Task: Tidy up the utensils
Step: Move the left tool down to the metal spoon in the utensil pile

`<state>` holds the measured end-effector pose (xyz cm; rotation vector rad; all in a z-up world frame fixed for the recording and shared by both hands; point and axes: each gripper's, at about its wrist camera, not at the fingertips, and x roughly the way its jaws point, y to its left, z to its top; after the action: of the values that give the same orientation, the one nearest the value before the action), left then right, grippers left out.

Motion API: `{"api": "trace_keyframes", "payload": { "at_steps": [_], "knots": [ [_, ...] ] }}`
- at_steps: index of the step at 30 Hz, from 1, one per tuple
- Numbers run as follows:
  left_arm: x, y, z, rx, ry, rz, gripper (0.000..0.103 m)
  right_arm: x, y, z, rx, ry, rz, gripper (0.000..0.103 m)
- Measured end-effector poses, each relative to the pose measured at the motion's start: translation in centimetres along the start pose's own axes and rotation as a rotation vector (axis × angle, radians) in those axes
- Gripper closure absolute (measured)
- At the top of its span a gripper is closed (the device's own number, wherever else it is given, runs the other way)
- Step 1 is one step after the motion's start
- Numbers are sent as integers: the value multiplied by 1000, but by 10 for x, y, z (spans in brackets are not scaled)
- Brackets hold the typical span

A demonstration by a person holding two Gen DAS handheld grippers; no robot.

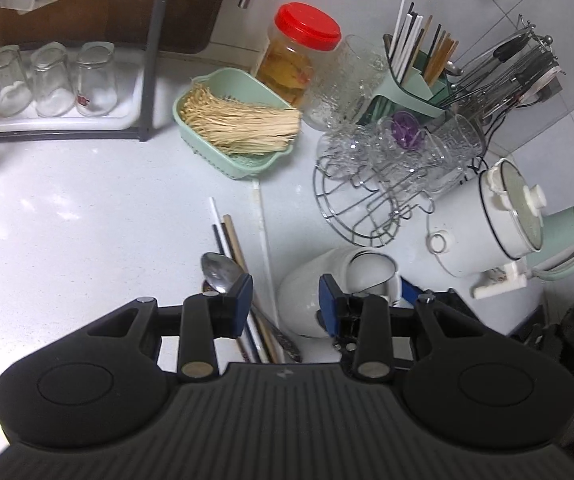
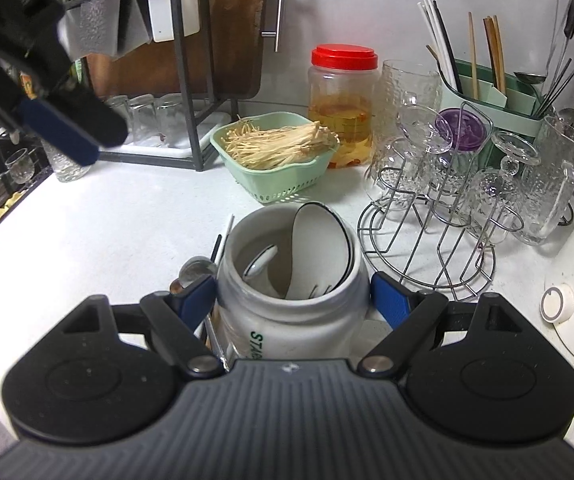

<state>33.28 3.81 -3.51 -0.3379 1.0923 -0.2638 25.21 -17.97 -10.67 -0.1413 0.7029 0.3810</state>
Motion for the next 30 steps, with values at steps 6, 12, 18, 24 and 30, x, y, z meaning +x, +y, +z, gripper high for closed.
{"api": "trace_keyframes", "payload": {
  "at_steps": [6,12,18,24,30],
  "knots": [
    [5,3,-9,16,-33,19,57,0,1,-1,9,-13,-13,16],
    [11,2,-23,54,-64,28,53,-1,-1,-4,7,-31,-15,17],
    [24,4,-32,50,-43,42,52,-3,-2,-7,6,-38,-23,16],
    [34,11,-36,29,-46,63,47,-6,-3,-10,13,-41,-36,16],
    [50,17,-36,21,-36,85,44,-11,-5,-15,14,-47,-43,16]
  ]
}}
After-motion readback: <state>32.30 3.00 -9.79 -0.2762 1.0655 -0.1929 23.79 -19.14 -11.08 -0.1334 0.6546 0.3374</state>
